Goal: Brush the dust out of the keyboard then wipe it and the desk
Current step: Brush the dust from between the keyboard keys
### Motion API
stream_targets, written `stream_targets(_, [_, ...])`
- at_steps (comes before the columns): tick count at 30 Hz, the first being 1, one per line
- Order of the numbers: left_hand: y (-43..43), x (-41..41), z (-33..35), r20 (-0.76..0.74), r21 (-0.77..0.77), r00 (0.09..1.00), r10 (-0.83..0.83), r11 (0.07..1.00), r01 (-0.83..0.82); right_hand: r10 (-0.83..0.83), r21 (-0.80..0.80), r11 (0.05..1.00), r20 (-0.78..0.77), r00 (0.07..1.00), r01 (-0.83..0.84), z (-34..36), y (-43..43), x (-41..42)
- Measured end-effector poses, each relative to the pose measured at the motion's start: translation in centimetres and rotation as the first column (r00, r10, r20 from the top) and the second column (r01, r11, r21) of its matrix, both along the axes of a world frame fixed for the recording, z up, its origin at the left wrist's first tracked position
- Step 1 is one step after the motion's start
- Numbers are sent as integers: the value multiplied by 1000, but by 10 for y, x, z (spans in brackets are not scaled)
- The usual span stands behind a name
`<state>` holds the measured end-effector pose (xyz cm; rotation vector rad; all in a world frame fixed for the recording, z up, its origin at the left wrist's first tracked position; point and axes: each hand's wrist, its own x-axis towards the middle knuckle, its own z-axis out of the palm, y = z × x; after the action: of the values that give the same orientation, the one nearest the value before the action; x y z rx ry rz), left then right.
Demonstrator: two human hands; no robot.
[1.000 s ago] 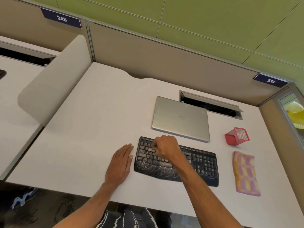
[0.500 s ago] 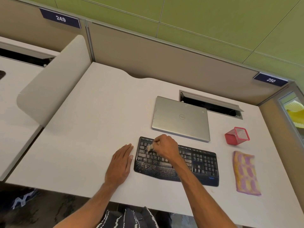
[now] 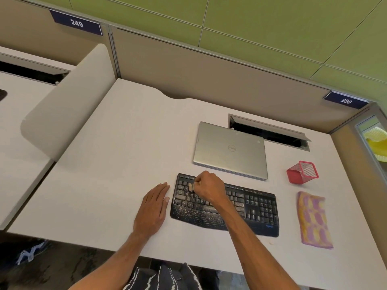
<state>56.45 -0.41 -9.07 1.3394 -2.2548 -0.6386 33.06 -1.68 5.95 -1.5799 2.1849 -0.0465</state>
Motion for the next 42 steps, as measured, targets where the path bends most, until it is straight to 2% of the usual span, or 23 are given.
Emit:
stream_targets(3, [0, -1, 0, -3, -6, 1000, 0, 1000, 0, 20, 54, 998, 28, 999, -21, 3, -2, -1])
stream_targets(8, [0, -1, 1, -2, -6, 1000, -1, 1000, 1, -39, -71, 997, 14, 999, 40, 4, -1, -3])
stream_targets(14, [0, 0, -1, 6, 2, 1000, 2, 1000, -2, 69, 61, 996, 50, 996, -72, 3, -2, -4])
stream_targets(18, [-1, -1, -1, 2, 1, 1000, -2, 1000, 2, 128, -79, 989, 44, 991, -124, 9, -3, -5])
stream_targets(22, [-1, 0, -1, -10, 17, 1000, 2, 1000, -2, 297, -31, 954, -73, 952, -300, 3, 4, -10])
stream_targets(26, [0, 0, -2, -6, 25, 1000, 1, 1000, -1, 286, 20, 957, -193, 939, -288, 6, 9, -32])
stream_targets(31, [-1, 0, -2, -2, 9, 1000, -3, 1000, 3, 341, -51, 937, -88, 936, -347, 13, 6, -22])
stream_targets(34, [0, -1, -2, -2, 13, 1000, 2, 1000, -2, 341, -46, 936, -120, 932, -349, 7, 7, -13])
stream_targets(39, [-1, 0, -3, 7, 18, 1000, -4, 1000, 4, 327, 58, 944, -260, 909, -323, 12, 6, -22])
stream_targets(42, [-1, 0, -2, 13, 14, 1000, -2, 1000, 1, 338, -11, 939, -166, 926, -345, 14, 4, -20])
